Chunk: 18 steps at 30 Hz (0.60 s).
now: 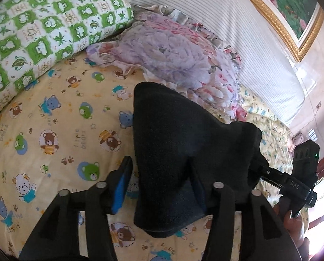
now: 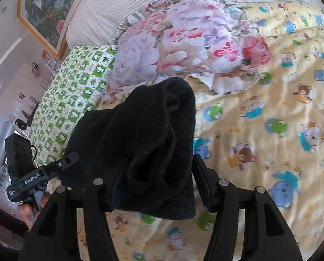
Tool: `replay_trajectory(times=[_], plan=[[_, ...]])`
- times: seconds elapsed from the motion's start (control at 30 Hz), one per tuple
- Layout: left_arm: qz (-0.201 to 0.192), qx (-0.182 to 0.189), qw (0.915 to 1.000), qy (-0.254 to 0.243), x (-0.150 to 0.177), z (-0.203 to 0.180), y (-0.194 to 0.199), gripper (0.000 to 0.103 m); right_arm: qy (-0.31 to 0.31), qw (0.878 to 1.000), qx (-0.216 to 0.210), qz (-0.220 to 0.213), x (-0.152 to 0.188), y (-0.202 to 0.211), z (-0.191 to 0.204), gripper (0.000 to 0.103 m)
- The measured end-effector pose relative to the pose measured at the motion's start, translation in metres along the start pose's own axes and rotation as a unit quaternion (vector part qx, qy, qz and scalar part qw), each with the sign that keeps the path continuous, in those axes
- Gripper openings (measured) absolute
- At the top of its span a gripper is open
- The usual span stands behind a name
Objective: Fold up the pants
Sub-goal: 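Lift the pants edge with both grippers and fold it over the bundle, then lay the folded pants on the quilt and open both grippers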
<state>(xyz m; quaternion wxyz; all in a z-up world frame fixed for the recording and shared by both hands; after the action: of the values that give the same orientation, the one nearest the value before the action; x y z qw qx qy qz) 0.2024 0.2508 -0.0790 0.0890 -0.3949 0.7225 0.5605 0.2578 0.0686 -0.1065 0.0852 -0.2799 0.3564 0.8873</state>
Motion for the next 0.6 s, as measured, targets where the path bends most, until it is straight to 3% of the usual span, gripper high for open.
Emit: replay_trajectory(times=[0.3, 0.6], plan=[[0.008, -0.002, 1.0000, -0.002, 0.009, 0.008, -0.013, 0.064, -0.018, 1.000, 0.007, -0.006, 0.004, -0.001, -0.019, 0.073], [-0.007, -0.014, 0.9999, 0.003, 0.010, 0.012, 0.008, 0.066, -0.012, 1.000, 0.001, -0.020, 0.000, 0.013, -0.006, 0.075]])
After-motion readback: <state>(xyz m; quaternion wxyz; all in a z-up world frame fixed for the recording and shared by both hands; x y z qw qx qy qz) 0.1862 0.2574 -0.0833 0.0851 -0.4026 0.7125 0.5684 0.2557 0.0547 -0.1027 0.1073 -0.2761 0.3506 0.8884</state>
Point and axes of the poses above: each gripper's, at about its wrist camera, not at the fingertips, and y roughly against the way its jaws point, z to its left, x to its underside, the point moved 9 cm from there along -y, roughly the way its jaws point, and after that the axes turned 6 degrees about -x, right-handed, at the moved point
